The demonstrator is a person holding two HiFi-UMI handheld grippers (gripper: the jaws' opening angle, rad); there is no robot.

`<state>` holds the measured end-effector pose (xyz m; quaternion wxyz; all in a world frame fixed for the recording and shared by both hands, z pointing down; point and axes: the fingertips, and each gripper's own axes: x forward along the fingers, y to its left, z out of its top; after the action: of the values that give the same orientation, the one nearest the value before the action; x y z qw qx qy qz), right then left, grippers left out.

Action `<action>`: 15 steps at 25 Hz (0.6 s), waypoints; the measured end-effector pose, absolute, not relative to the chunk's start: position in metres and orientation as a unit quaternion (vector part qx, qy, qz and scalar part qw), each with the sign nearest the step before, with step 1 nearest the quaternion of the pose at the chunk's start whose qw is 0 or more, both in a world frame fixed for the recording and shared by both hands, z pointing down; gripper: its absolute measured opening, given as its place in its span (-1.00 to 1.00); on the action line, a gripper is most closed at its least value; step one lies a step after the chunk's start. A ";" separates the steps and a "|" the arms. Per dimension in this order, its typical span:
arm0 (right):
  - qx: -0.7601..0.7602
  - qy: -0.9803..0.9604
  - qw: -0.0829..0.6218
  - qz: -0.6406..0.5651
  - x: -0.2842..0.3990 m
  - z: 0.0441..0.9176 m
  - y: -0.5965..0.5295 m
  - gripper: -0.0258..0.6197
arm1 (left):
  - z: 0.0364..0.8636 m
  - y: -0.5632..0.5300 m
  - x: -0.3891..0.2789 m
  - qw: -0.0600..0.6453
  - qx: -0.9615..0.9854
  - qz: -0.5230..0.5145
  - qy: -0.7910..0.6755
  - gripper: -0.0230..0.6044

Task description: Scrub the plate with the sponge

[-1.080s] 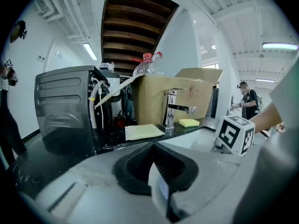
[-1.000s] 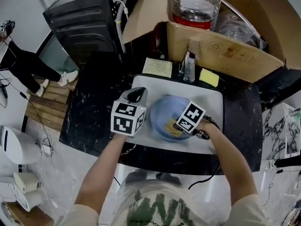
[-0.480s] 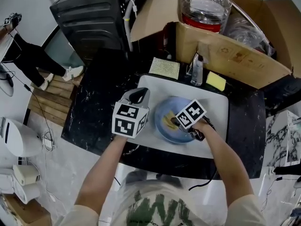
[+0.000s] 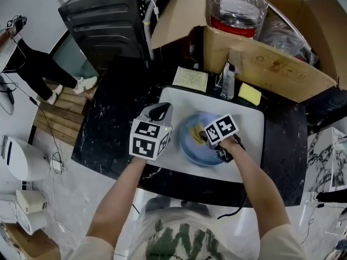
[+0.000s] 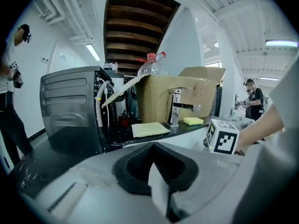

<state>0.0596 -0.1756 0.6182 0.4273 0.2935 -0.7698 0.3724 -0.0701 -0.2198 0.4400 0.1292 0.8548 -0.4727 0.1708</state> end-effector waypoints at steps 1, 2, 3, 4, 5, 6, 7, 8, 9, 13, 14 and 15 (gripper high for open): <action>0.298 -0.766 0.433 0.371 0.063 0.618 -0.175 -0.69 | 0.440 -0.220 -0.069 0.129 0.856 0.171 -0.471 -0.93; 0.303 -0.761 0.439 0.370 0.067 0.618 -0.175 -0.68 | 0.440 -0.220 -0.067 0.129 0.857 0.172 -0.469 -0.93; 0.309 -0.756 0.444 0.368 0.071 0.618 -0.175 -0.69 | 0.440 -0.219 -0.066 0.128 0.858 0.172 -0.467 -0.93; 0.315 -0.751 0.450 0.365 0.075 0.618 -0.174 -0.69 | 0.439 -0.219 -0.064 0.128 0.859 0.172 -0.465 -0.93; 0.321 -0.747 0.456 0.362 0.080 0.617 -0.173 -0.69 | 0.439 -0.219 -0.062 0.127 0.860 0.172 -0.463 -0.93; 0.326 -0.743 0.462 0.359 0.084 0.617 -0.172 -0.68 | 0.439 -0.218 -0.060 0.126 0.861 0.171 -0.461 -0.93; 0.331 -0.738 0.468 0.356 0.089 0.617 -0.171 -0.68 | 0.438 -0.218 -0.058 0.126 0.862 0.171 -0.459 -0.93; 0.336 -0.734 0.473 0.353 0.093 0.617 -0.171 -0.68 | 0.438 -0.217 -0.056 0.125 0.864 0.171 -0.457 -0.93; 0.340 -0.730 0.478 0.351 0.098 0.616 -0.170 -0.69 | 0.437 -0.217 -0.055 0.124 0.865 0.171 -0.455 -0.93; 0.355 -0.712 0.506 0.334 0.118 0.613 -0.165 -0.69 | 0.435 -0.214 -0.046 0.122 0.870 0.169 -0.447 -0.93; 0.358 -0.710 0.510 0.328 0.122 0.612 -0.165 -0.69 | 0.435 -0.213 -0.044 0.122 0.871 0.168 -0.445 -0.93; 0.361 -0.710 0.511 0.324 0.125 0.610 -0.165 -0.69 | 0.435 -0.213 -0.042 0.121 0.872 0.168 -0.443 -0.93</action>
<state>0.1253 -0.1645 0.6102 0.5108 0.3608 -0.7101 0.3237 -0.0420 -0.2126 0.4346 0.1214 0.8722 -0.4431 0.1680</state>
